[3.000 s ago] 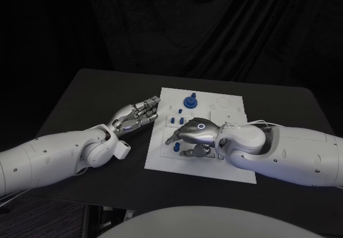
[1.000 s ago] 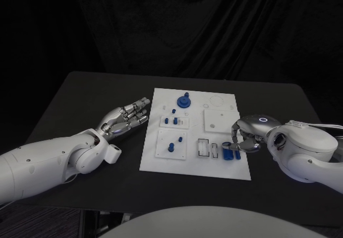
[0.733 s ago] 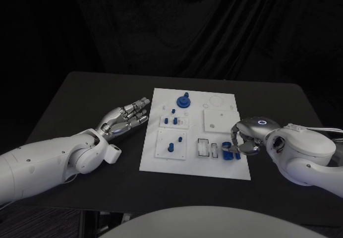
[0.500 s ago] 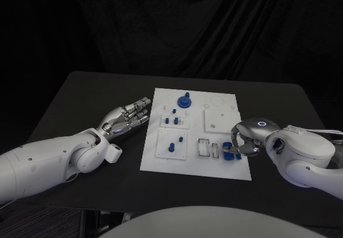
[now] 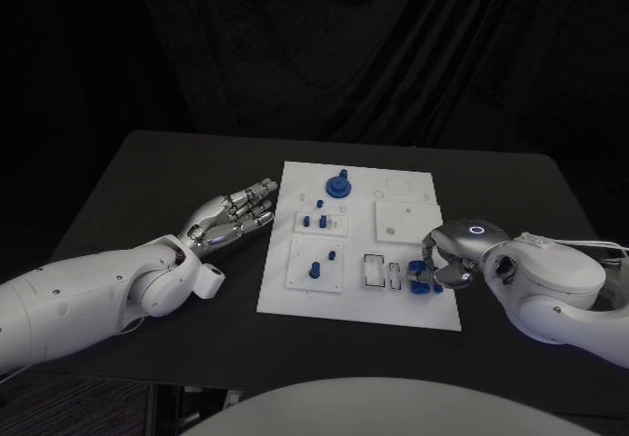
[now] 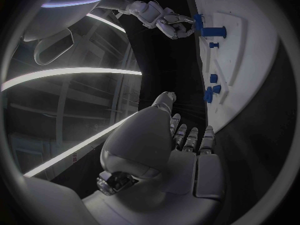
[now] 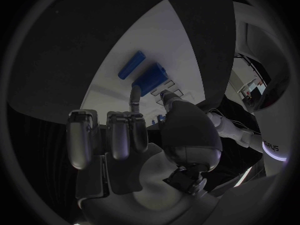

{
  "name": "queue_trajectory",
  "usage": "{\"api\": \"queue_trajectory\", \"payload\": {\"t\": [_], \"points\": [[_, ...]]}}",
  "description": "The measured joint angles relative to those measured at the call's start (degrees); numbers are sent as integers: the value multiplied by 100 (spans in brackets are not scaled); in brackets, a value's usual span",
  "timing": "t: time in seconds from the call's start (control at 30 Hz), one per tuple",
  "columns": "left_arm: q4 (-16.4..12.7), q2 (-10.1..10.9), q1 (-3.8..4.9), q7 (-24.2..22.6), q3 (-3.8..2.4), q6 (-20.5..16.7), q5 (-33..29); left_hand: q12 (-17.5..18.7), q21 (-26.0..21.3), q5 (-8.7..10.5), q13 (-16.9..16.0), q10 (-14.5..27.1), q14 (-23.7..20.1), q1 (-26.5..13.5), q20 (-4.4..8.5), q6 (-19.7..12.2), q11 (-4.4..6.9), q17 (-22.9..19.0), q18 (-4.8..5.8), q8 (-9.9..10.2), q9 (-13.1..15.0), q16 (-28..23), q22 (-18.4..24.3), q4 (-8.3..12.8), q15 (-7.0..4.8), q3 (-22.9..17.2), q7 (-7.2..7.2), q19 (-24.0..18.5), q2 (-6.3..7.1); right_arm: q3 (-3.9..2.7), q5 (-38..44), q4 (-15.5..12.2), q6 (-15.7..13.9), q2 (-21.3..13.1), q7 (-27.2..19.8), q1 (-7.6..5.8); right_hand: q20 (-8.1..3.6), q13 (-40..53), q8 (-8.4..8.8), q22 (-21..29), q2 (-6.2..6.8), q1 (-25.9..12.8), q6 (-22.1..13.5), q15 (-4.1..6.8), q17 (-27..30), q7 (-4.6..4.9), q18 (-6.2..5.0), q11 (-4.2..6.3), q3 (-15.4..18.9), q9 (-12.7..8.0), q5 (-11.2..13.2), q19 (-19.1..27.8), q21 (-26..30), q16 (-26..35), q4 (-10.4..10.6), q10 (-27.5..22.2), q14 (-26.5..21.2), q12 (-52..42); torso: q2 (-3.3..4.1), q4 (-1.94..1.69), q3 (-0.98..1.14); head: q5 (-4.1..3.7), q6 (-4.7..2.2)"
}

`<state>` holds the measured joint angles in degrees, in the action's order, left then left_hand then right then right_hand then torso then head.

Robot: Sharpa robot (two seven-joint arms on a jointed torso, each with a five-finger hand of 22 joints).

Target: Assemble the parts on the task board

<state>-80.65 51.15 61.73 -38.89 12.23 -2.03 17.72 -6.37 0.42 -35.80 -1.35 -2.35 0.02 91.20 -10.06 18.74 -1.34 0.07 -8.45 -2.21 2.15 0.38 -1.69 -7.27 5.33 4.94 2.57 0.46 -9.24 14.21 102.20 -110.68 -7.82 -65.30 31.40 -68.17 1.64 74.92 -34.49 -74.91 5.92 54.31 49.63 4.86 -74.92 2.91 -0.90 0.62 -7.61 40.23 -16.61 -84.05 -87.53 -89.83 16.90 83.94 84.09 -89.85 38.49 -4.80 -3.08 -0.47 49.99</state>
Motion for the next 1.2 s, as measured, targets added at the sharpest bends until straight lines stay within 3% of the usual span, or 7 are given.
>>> {"api": "queue_trajectory", "payload": {"t": [0.6,0.87,1.2], "points": [[9,-11,-39,0,1,49,0,0,0,22,0,12,0,-24,-34,0,-12,2,1,0,0,0,-6,2,0,-1,0,7,-24,0,13,169,12,135,-1,110,0,-1,96,0,-55,-15,-12,0,0,12,0,0,-20,-57,0,0,0,0,-17,0,0,0,-4,0,-3,23,0],[15,-13,-54,0,1,78,0,0,0,24,0,0,0,-24,-40,-20,-41,3,1,0,0,0,-16,0,0,-32,20,0,-24,0,14,239,45,191,-9,170,0,-1,281,0,-217,152,20,0,1,44,-1,0,-146,-162,0,0,0,0,-67,0,0,0,-4,0,-1,37,0],[20,-20,-66,0,0,101,0,0,0,24,0,-1,-21,-24,-61,-20,-41,-2,2,0,0,0,-24,0,21,-32,20,21,-24,-2,-58,323,81,274,-23,182,0,-1,422,-4,-188,316,20,0,1,44,-1,0,-160,-246,0,0,22,0,-82,0,0,0,-2,-2,-7,34,0]]}}
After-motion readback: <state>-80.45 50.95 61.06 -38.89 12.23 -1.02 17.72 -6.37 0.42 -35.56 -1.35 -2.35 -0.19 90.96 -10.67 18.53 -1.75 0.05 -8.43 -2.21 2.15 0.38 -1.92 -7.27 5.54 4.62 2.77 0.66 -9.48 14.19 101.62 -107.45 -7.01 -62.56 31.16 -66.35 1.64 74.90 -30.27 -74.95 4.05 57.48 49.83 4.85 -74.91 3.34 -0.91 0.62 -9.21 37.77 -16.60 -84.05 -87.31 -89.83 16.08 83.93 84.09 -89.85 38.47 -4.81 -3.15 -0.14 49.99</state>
